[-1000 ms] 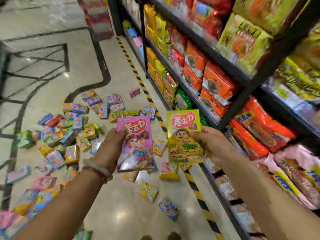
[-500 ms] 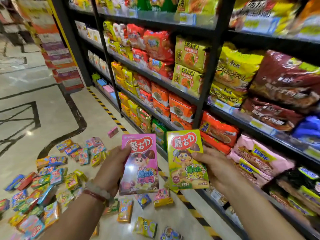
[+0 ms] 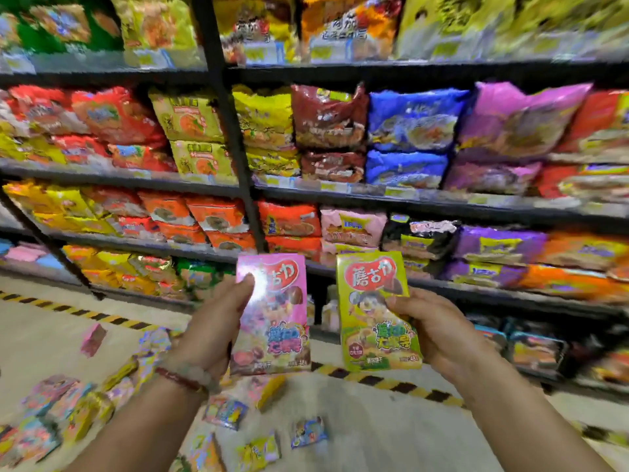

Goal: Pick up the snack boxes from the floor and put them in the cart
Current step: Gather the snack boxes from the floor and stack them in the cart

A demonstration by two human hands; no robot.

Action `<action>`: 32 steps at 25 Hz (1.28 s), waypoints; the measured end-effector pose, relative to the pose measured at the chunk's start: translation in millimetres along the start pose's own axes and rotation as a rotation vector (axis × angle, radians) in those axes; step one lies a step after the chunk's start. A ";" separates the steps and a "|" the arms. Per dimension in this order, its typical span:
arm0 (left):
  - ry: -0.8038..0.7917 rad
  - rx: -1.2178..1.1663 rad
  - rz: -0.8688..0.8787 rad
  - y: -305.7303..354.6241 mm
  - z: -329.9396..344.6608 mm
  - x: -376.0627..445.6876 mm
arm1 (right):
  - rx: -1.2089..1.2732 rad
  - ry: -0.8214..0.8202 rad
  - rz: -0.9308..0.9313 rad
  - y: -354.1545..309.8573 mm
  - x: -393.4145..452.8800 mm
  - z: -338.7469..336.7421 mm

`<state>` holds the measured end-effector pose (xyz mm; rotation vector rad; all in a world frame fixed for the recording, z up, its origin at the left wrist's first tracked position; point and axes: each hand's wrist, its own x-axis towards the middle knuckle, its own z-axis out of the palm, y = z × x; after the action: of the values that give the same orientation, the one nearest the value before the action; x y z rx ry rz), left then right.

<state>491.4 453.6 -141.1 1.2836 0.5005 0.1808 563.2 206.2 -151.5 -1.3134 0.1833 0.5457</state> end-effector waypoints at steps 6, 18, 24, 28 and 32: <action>-0.334 0.028 -0.082 -33.1 144.1 -33.6 | 0.154 0.258 -0.139 -6.6 -106.7 -132.9; -0.967 0.135 -0.406 -166.0 456.9 -263.0 | 0.365 0.900 -0.272 46.4 -384.1 -401.1; -1.218 0.287 -0.479 -218.2 565.3 -356.5 | 0.525 1.119 -0.358 72.6 -471.8 -473.6; -1.406 0.376 -0.522 -250.7 639.0 -399.1 | 0.651 1.265 -0.427 85.8 -509.0 -525.1; -1.589 0.460 -0.538 -277.5 712.1 -437.6 | 0.736 1.390 -0.471 94.6 -538.1 -569.0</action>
<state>388.7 -421.0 -153.7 1.2755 -0.5446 -1.3858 154.0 -468.2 -151.9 -0.7436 1.0639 -0.8611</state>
